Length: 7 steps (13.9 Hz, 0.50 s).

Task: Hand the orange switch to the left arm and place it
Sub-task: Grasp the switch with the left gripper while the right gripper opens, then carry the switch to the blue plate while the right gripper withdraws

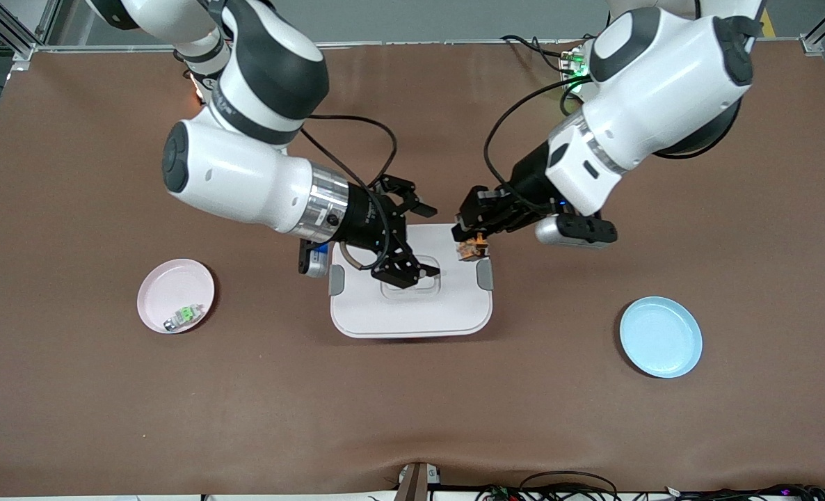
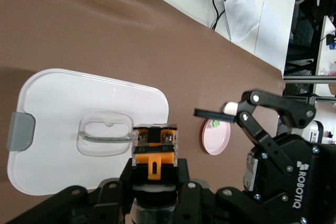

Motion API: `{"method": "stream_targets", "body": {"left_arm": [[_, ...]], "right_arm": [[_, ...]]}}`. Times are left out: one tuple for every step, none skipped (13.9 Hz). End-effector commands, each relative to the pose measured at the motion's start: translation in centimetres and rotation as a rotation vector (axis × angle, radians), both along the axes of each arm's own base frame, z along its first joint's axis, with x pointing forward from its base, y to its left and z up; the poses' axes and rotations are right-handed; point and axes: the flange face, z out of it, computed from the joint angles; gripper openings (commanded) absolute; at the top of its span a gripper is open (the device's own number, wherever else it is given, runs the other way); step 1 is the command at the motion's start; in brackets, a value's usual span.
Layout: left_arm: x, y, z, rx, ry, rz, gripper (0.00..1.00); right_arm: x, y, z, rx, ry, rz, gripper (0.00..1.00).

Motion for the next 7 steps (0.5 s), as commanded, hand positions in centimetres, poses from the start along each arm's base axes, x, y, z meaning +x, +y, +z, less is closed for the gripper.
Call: {"method": "stream_targets", "body": {"left_arm": [[0.3, 3.6, 1.7, 0.024, 0.020, 0.041, 0.00], [0.6, 4.9, 1.9, 0.027, 0.027, 0.059, 0.00], [0.8, 6.0, 2.1, 0.028, 0.046, 0.084, 0.00], [0.9, 6.8, 2.2, 0.033, 0.075, 0.109, 0.00], [1.1, 8.2, 2.3, 0.035, 0.101, 0.139, 0.00], [1.3, 9.4, 2.2, 0.045, 0.121, 0.157, 0.00], [1.6, 10.9, 1.9, 0.070, 0.140, 0.168, 0.00]], "right_arm": [[0.5, -1.9, 0.2, -0.009, -0.053, 0.145, 1.00], [0.5, -2.7, 0.0, -0.018, -0.076, 0.209, 1.00], [0.5, -3.4, -0.2, -0.024, -0.100, 0.286, 1.00], [0.6, -4.7, -0.7, -0.029, -0.127, 0.373, 1.00], [0.9, -6.3, -1.0, -0.027, -0.164, 0.463, 1.00], [1.0, -8.2, -0.7, -0.029, -0.217, 0.561, 1.00], [0.8, -10.0, 0.1, -0.044, -0.289, 0.670, 1.00]]}}
